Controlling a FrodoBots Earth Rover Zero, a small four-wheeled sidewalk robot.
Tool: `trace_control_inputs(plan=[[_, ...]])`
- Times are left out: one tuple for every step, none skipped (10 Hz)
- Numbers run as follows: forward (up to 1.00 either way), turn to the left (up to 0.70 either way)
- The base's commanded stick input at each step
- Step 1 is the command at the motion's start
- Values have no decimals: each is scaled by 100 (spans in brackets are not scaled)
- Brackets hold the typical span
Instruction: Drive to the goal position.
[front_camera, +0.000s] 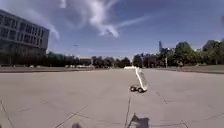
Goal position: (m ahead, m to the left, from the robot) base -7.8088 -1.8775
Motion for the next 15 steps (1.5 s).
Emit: trace_control_inputs(plan=[[70,22],[70,12],[70,12],[70,12],[70,9],[70,-2],[70,1],[70,9],[70,12],[70,12],[70,12],[70,12],[70,12],[70,8],[70,-2]])
